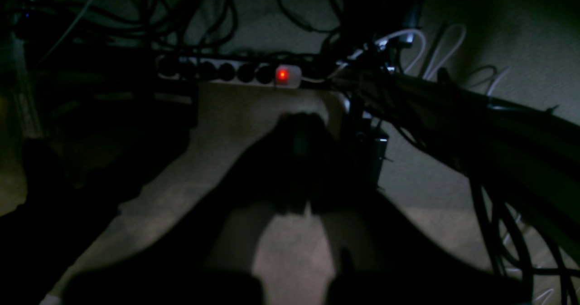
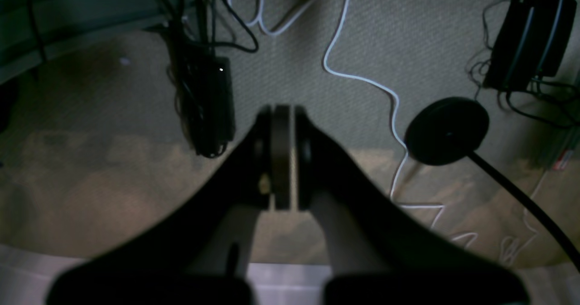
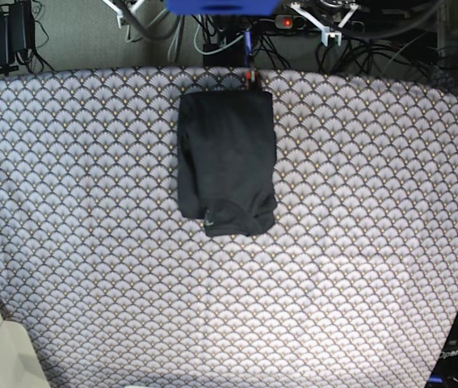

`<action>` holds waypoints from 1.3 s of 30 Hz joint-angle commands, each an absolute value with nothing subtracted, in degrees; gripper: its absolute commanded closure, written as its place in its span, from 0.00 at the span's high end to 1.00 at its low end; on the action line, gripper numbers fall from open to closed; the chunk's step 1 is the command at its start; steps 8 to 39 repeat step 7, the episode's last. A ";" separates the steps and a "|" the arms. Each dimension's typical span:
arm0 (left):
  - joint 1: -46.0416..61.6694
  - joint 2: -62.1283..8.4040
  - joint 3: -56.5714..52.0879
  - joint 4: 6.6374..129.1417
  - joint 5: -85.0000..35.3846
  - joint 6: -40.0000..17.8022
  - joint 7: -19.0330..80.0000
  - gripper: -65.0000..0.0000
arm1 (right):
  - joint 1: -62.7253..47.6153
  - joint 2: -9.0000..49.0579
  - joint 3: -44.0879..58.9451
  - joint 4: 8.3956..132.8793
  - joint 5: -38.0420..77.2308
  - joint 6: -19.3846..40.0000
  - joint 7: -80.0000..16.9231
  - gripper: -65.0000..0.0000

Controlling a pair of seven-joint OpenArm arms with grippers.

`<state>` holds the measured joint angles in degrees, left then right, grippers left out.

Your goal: Fold the T-shirt properly

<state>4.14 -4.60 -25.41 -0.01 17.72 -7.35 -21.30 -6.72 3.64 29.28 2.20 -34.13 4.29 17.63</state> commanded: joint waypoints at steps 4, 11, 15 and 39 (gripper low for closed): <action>4.44 -4.70 -25.54 0.00 17.54 -7.43 -21.85 0.00 | -7.08 3.82 29.23 2.15 -34.07 7.16 17.98 0.00; 4.44 -4.70 -25.54 0.00 17.71 -7.43 -21.85 0.00 | -7.08 3.82 29.23 2.24 -34.07 7.52 18.15 0.00; 4.44 -4.70 -25.54 0.00 17.71 -7.43 -21.85 0.00 | -7.08 3.82 29.23 2.24 -34.07 7.52 18.15 0.00; 4.44 -4.70 -25.54 0.00 17.71 -7.43 -21.85 0.00 | -7.08 3.82 29.23 2.24 -34.07 7.52 18.15 0.00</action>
